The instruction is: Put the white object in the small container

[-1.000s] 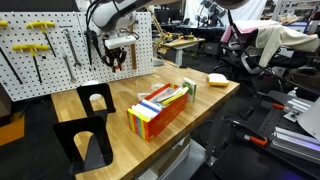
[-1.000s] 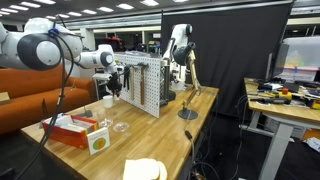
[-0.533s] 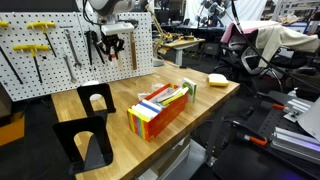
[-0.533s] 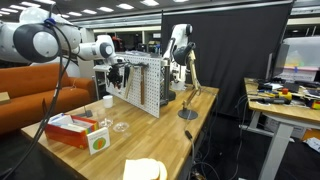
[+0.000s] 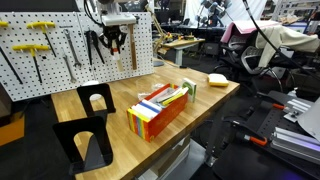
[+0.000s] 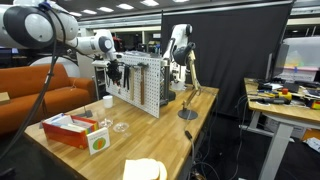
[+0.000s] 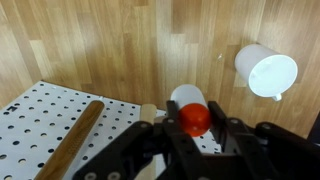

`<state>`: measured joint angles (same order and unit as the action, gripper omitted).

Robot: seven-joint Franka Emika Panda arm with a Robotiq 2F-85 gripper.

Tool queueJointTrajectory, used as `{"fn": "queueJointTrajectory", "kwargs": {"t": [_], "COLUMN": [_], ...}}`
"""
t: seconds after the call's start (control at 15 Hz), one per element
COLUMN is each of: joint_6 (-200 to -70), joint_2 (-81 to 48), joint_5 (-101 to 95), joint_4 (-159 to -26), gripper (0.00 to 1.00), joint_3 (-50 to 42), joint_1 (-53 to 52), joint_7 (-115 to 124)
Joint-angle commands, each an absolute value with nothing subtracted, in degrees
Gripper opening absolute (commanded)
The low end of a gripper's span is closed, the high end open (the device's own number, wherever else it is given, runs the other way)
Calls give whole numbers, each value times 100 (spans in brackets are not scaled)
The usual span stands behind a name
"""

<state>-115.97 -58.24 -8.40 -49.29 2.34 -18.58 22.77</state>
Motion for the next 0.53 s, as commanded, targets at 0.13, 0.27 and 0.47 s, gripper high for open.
{"fn": "queueJointTrajectory", "kwargs": {"t": [0.13,0.27,0.47], "joint_6": [-11757,-11835,-11994], "joint_2": [-4581,-4248,-3751], "joint_5": [-746,-756,-737], "joint_4": [-6849,-7396,-8288], "gripper": [9,9,9], "joint_3": [270,246,231], "joint_1": [-1813,-1813,-1789], "joint_7": [2777,3028,3405]}}
